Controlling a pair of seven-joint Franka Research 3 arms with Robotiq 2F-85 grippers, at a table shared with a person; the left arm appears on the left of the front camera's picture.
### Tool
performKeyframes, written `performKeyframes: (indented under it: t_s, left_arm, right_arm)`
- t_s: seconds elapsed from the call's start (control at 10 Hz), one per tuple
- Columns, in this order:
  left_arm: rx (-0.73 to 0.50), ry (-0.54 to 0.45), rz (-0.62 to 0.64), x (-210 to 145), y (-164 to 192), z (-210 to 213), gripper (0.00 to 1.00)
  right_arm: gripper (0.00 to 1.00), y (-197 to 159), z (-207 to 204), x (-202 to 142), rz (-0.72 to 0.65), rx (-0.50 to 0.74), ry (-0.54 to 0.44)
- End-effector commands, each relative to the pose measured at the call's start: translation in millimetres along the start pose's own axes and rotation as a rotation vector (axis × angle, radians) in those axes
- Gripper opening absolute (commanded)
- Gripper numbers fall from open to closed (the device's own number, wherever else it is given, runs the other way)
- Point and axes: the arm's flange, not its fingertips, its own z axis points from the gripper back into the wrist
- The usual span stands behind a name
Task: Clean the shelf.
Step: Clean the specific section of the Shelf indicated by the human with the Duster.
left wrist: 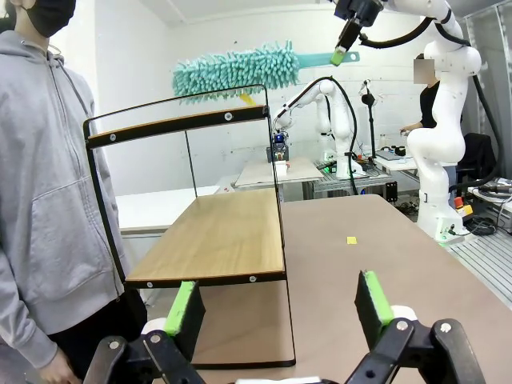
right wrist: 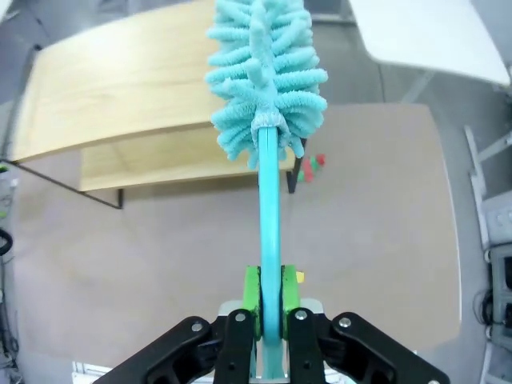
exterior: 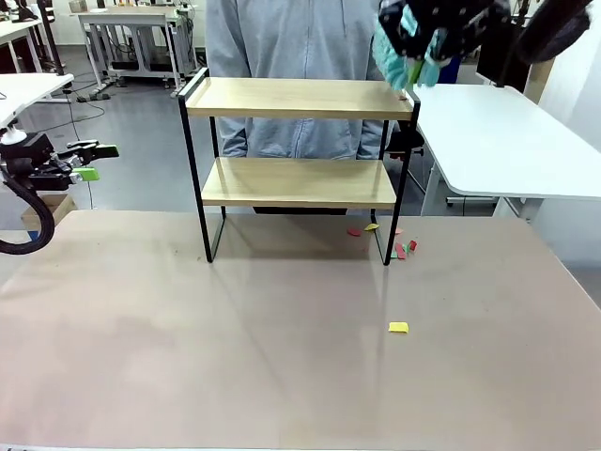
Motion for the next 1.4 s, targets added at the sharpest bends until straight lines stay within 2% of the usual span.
performKeyframes:
  t_s: [0.0,0.2,0.3,0.4,0.6,0.9,1.1,1.3]
  left_arm:
    - [-0.001,-0.003,-0.013,3,-2,-1,1.0]
    - [-0.001,-0.003,-0.013,3,-2,-1,1.0]
    - [-0.001,-0.003,-0.013,3,-2,-1,1.0]
    - [-0.001,-0.003,-0.013,3,-2,-1,1.0]
    - [-0.001,-0.003,-0.013,3,-2,-1,1.0]
    - [-0.001,-0.003,-0.013,3,-2,-1,1.0]
    - [-0.001,-0.003,-0.013,3,-2,-1,1.0]
    - [-0.001,-0.003,-0.013,3,-2,-1,1.0]
  right_arm:
    - [0.13,-19,8,-7,0.064,0.109,-0.021]
    - [0.13,-33,22,-9,0.105,0.137,-0.018]
    - [0.13,-40,26,-9,0.088,0.075,-0.027]
    - [0.13,-45,30,-11,0.126,0.063,0.004]
    - [0.13,-67,44,-16,0.227,0.173,0.075]
    - [0.13,-121,69,-39,0.353,0.325,0.18]
    - [0.13,-145,78,-54,0.507,0.428,0.271]
    - [0.13,-154,70,-63,0.664,0.503,0.397]
